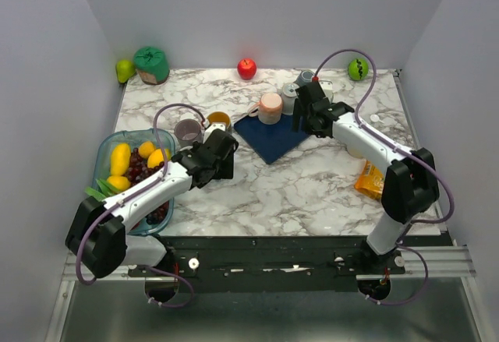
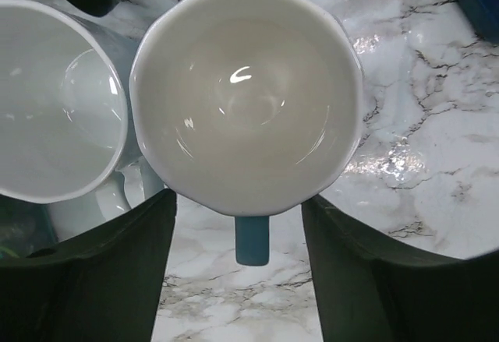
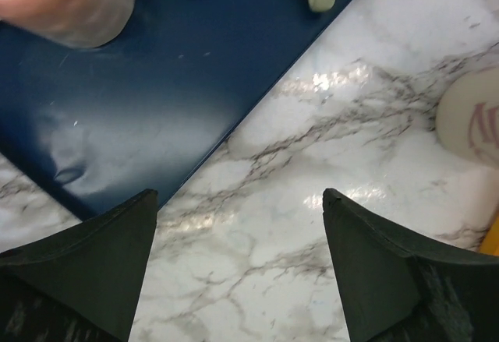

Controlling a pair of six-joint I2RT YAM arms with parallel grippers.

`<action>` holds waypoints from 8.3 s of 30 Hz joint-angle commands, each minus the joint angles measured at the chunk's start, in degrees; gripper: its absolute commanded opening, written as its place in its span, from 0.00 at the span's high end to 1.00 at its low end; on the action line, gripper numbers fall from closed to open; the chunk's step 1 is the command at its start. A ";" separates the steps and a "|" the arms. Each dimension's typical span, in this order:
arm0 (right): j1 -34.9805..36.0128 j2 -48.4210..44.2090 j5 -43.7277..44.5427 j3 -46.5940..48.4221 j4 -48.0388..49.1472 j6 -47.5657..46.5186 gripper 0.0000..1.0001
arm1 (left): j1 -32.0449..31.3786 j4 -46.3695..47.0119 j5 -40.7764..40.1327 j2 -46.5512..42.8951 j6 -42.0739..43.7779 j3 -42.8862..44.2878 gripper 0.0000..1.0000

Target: Turn the mug right side up

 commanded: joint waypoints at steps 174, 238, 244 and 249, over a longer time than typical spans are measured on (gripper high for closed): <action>0.30 -29.12 -14.59 -10.54 -1.16 12.25 0.21 | -3.70 -2.01 12.77 4.18 2.41 25.83 1.00; -0.23 -26.38 -7.91 -9.74 -7.14 13.31 0.21 | -6.97 -0.11 1.51 15.16 16.90 29.69 0.05; -0.32 -29.99 -7.20 -11.94 -8.02 14.36 0.21 | 0.85 -2.19 1.07 29.48 16.14 43.56 0.05; -0.32 -32.28 -6.68 -13.00 -9.34 14.63 0.22 | 6.65 -3.78 -5.41 41.70 12.87 57.89 0.07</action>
